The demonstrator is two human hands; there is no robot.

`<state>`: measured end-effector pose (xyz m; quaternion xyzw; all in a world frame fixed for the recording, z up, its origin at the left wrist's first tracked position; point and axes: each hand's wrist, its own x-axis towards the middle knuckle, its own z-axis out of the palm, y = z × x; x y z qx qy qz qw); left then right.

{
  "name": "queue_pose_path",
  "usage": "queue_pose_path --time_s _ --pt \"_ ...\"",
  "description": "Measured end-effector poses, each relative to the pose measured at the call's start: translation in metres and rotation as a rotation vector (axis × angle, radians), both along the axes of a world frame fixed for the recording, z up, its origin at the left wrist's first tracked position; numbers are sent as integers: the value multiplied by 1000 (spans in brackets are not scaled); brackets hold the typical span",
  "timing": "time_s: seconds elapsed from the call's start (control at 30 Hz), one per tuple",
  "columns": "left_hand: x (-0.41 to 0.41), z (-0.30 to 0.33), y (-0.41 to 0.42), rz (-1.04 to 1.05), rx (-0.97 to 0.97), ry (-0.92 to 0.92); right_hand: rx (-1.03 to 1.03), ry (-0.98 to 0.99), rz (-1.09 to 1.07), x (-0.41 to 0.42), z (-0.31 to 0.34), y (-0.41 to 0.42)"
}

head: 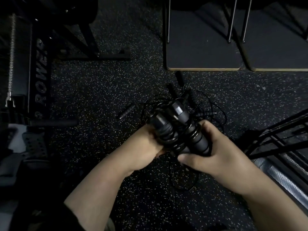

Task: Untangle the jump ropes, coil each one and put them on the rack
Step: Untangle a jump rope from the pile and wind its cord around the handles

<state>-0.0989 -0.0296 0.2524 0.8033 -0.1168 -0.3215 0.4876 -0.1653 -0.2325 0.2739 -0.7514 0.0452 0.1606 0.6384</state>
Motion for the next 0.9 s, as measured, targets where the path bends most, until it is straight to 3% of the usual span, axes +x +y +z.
queue_pose_path --time_s 0.17,0.4,0.6,0.77,0.9 --pt "0 1 -11 -52 58 -2 -73 -17 -202 3 -2 -1" --pt "-6 -3 -13 -126 191 -217 -308 63 -288 6 -13 -5" --pt "-10 5 -17 -237 387 -406 -464 1 -257 5 -17 -7" --pt "-6 6 -14 -253 325 -581 -585 60 -130 4 -14 -4" --pt "-2 10 -6 -284 306 -590 -699 192 14 6 -11 -4"
